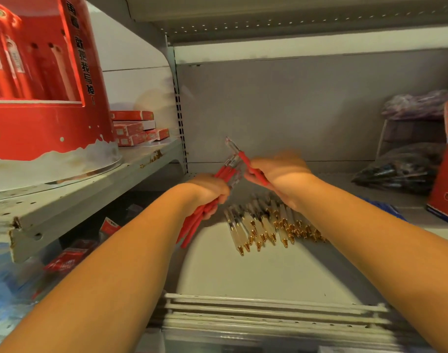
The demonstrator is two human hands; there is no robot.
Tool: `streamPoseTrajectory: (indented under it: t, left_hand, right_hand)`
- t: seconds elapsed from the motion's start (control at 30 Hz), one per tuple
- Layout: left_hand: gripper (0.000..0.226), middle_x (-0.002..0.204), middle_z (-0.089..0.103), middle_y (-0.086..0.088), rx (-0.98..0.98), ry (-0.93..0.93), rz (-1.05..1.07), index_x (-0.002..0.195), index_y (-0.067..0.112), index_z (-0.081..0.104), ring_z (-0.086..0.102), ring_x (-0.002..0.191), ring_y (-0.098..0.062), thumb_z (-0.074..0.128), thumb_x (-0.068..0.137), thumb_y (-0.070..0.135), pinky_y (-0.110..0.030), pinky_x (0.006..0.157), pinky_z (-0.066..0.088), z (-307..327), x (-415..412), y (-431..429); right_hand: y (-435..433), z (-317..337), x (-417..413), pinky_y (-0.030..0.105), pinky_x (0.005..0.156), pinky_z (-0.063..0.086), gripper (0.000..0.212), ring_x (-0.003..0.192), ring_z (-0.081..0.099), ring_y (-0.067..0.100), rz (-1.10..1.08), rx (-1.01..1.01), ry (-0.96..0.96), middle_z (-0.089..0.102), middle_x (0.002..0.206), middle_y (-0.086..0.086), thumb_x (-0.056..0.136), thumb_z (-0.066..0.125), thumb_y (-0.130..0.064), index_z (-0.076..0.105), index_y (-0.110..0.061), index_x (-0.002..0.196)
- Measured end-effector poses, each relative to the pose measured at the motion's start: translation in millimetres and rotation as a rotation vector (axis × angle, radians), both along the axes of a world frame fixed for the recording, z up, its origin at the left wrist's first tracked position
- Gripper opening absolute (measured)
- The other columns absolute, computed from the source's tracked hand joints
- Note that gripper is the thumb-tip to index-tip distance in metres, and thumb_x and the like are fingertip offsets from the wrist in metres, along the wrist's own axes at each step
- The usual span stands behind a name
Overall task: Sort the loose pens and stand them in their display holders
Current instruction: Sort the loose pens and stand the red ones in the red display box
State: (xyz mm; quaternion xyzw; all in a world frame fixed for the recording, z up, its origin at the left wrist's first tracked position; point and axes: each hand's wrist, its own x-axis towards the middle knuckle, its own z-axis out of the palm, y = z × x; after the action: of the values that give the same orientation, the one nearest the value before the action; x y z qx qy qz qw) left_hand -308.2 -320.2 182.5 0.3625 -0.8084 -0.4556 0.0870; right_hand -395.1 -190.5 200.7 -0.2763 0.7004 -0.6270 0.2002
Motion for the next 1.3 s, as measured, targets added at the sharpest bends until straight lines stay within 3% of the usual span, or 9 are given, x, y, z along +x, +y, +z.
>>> streamPoseTrajectory:
  t: [0.07,0.13,0.27,0.43,0.53,0.73,0.87,1.03,1.3]
  left_hand:
    - [0.018,0.056,0.044,-0.009,0.039,0.124,-0.018,0.093,0.004,0.054,0.04,0.044,-0.019,0.05,0.077,-0.003,-0.026,0.046,0.038,6,2,9]
    - [0.014,0.054,0.042,-0.008,0.1,0.247,-0.059,0.087,0.006,0.052,0.039,0.042,-0.017,0.05,0.077,-0.005,-0.023,0.042,0.037,10,3,19]
    - [0.02,0.053,0.04,-0.002,0.221,0.45,-0.164,0.086,0.01,0.048,0.035,0.039,-0.012,0.047,0.078,-0.008,-0.02,0.038,0.032,18,1,37]
    - [0.024,0.073,0.056,-0.009,0.459,0.644,-0.314,0.095,0.006,0.05,0.035,0.039,-0.009,0.043,0.078,-0.01,-0.017,0.034,0.028,31,2,59]
    - [0.021,0.06,0.058,-0.002,0.586,0.65,-0.45,0.1,0.002,0.048,0.038,0.04,-0.007,0.043,0.082,-0.008,-0.017,0.033,0.03,37,5,77]
    - [0.019,0.066,0.045,-0.005,0.682,0.759,-0.621,0.084,0.002,0.05,0.038,0.043,-0.011,0.041,0.08,-0.013,-0.019,0.037,0.028,44,9,132]
    - [0.037,0.069,0.049,-0.003,0.72,0.832,-0.726,0.099,0.004,0.057,0.035,0.041,-0.011,0.036,0.075,-0.015,-0.018,0.037,0.026,39,6,183]
    - [0.047,0.061,0.042,-0.001,0.788,0.873,-0.801,0.096,0.008,0.054,0.032,0.039,-0.013,0.042,0.052,-0.004,-0.019,0.04,0.024,33,-3,256]
    - [0.04,0.059,0.042,-0.003,0.821,0.898,-0.781,0.089,0.007,0.052,0.033,0.037,-0.015,0.038,0.055,-0.007,-0.018,0.038,0.03,18,-36,363]
  right_hand:
    - [12,6,3,0.024,0.082,0.055,0.015,0.087,0.072,0.016,0.064,-0.203,-0.19,0.072,0.093,0.013,0.092,0.06,-0.004,0.058,-0.005,0.077]
    - [28,11,6,0.028,0.085,0.058,0.003,0.089,0.071,0.018,0.047,-0.36,-0.296,0.068,0.102,0.015,0.092,0.06,0.002,0.059,0.002,0.089]
    - [68,10,13,0.03,0.078,0.06,0.021,0.091,0.074,0.027,0.003,-0.591,-0.422,0.069,0.106,0.024,0.085,0.064,0.011,0.06,0.013,0.105]
    - [110,2,30,0.025,0.069,0.06,0.016,0.088,0.074,0.027,-0.128,-0.635,-0.397,0.07,0.099,0.028,0.087,0.063,0.009,0.061,0.018,0.101]
    - [129,2,44,0.022,0.067,0.059,0.012,0.088,0.074,0.024,-0.158,-0.709,-0.363,0.072,0.096,0.024,0.089,0.06,0.009,0.064,0.013,0.099]
    - [170,6,76,0.023,0.063,0.056,0.029,0.068,0.068,0.014,-0.122,-0.702,-0.204,0.067,0.078,0.011,0.091,0.049,0.013,0.061,0.005,0.116]
    - [207,10,84,0.022,0.049,0.042,0.033,0.059,0.055,0.012,-0.158,-0.675,-0.152,0.057,0.072,0.006,0.087,0.039,0.014,0.064,0.001,0.105]
    - [265,8,71,0.019,0.041,0.035,0.016,0.051,0.049,0.01,-0.203,-0.735,-0.2,0.058,0.066,0.003,0.095,0.047,-0.007,0.063,-0.007,0.097]
    - [376,-7,26,0.019,0.034,0.027,0.02,0.043,0.04,0.009,-0.19,-0.743,-0.221,0.058,0.066,0.0,0.098,0.047,-0.019,0.063,-0.008,0.103]
